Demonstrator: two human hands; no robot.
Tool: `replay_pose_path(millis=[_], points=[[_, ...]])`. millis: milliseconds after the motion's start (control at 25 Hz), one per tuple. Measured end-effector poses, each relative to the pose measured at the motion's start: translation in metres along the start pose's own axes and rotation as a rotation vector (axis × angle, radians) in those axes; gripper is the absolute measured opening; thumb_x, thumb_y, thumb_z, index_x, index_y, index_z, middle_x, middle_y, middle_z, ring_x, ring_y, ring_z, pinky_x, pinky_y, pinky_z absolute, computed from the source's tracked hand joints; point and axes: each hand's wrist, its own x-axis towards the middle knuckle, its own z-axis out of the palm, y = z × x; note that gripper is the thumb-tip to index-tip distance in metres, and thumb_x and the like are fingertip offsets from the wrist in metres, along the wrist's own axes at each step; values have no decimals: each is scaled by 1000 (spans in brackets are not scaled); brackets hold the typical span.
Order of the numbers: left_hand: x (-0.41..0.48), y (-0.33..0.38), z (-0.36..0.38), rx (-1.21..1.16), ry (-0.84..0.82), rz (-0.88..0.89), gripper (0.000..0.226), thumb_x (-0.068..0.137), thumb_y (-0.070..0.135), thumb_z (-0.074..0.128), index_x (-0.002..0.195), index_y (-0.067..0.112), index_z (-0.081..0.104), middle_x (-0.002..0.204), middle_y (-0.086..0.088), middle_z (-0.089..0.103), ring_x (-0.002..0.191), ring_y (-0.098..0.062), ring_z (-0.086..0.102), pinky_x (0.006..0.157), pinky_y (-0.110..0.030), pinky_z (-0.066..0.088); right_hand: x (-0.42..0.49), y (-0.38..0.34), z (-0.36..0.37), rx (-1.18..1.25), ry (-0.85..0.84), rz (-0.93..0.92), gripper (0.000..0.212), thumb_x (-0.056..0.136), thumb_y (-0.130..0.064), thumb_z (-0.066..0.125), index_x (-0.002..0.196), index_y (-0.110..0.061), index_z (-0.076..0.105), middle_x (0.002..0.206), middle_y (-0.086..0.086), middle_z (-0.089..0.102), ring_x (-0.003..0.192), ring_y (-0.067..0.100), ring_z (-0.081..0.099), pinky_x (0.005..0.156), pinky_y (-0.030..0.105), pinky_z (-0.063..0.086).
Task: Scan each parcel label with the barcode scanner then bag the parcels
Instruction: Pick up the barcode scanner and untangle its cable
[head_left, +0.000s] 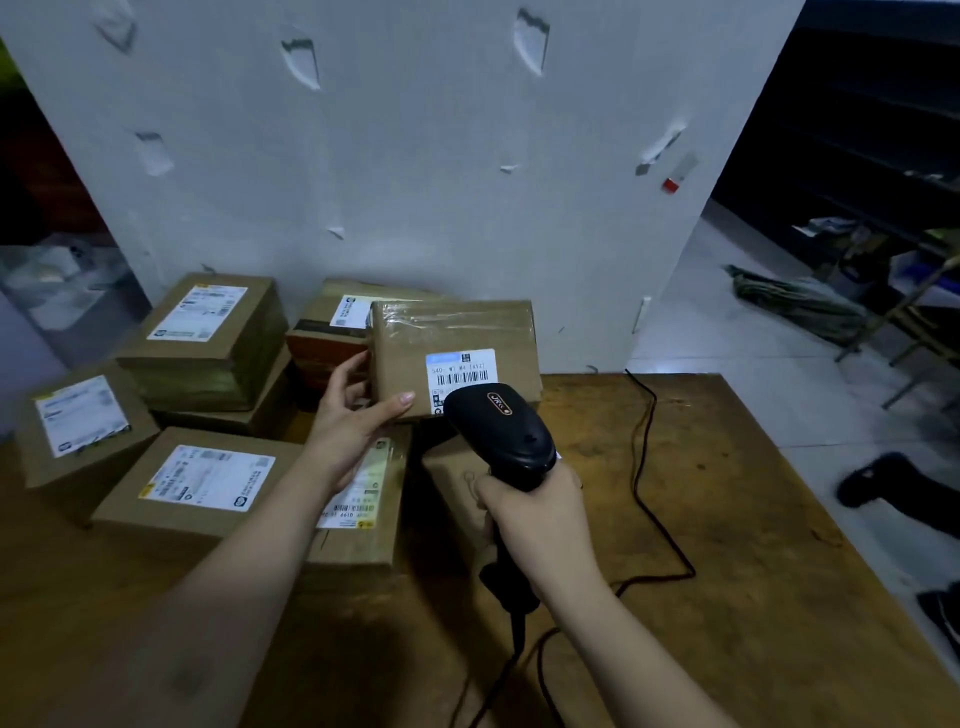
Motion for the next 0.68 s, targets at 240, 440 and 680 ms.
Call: replay_pose_path(millis=[240, 440, 680], points=[[0, -1, -12, 56, -54, -39, 110, 41, 36, 93, 137, 36, 39, 133, -10, 50, 117, -28, 56, 79, -38, 57, -4, 0, -2, -81, 25, -45, 22, 74, -3, 60, 62, -15, 47, 53, -2, 48, 54, 15, 50, 51, 28, 42], [1, -1, -13, 80, -43, -30, 110, 35, 45, 93, 132, 43, 41, 134, -9, 49, 119, -28, 54, 87, -45, 55, -7, -3, -7, -50, -21, -28, 22, 77, 1, 58, 61, -12, 49, 46, -3, 46, 42, 6, 47, 42, 20, 38], [-1, -1, -8, 25, -27, 10, 102, 44, 29, 91, 133, 34, 42, 129, -12, 53, 117, -27, 56, 89, -43, 53, -5, -2, -5, -39, 20, 4, 23, 73, -5, 60, 58, -16, 48, 40, -5, 46, 42, 15, 50, 43, 24, 39]])
